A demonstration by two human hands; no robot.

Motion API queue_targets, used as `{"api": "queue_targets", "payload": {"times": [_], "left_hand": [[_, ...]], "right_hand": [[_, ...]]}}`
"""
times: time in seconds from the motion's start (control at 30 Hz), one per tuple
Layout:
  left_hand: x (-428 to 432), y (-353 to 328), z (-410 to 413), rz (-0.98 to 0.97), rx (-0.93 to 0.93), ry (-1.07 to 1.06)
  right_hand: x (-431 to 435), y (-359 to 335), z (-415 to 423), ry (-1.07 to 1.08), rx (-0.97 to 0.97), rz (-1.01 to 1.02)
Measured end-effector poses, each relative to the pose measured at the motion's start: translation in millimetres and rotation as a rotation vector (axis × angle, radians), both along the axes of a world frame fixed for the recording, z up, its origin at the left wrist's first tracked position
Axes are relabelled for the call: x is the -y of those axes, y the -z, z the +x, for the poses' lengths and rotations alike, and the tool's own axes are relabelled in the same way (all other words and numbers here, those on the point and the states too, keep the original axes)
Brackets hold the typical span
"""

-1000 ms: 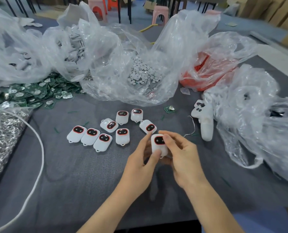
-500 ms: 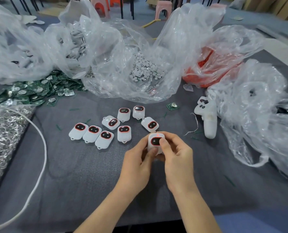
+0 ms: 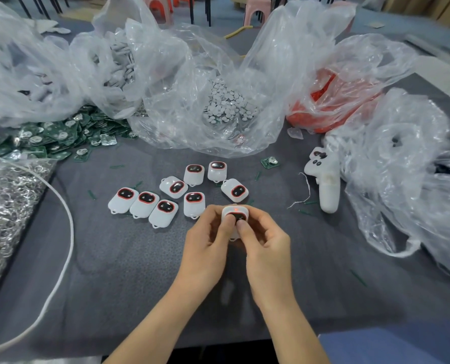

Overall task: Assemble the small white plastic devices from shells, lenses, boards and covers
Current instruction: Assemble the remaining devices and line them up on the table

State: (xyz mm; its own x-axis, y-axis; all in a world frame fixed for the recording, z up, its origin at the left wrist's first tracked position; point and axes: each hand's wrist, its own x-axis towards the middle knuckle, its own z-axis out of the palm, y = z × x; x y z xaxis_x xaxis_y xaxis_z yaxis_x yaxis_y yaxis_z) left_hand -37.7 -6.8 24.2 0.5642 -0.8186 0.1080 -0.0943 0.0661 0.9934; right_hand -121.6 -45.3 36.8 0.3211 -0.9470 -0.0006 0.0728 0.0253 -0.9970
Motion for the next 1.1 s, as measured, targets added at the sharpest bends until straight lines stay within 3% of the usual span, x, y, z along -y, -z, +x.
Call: {"api": "queue_targets", "payload": {"times": [0.27, 0.7, 0.97, 1.1], "left_hand": [[-3.3, 7.3, -11.1, 0.029, 0.265, -0.119], [-4.0, 6.1, -6.5, -0.014, -0.028, 0.033], [-7.0, 5.2, -4.0, 0.021, 0.071, 0.053], [-6.6, 3.1, -1.6, 0.008, 0.021, 0.104]], "right_hand": [[-7.8, 3.3, 2.2, 0.123, -0.030, -0.050], [-3.2, 6.0, 0.0, 0.041, 0.004, 0.046], [-2.2, 5.3, -4.0, 0.052, -0.054, 0.025], [0.9, 3.6, -4.1, -0.004, 0.059, 0.127]]}}
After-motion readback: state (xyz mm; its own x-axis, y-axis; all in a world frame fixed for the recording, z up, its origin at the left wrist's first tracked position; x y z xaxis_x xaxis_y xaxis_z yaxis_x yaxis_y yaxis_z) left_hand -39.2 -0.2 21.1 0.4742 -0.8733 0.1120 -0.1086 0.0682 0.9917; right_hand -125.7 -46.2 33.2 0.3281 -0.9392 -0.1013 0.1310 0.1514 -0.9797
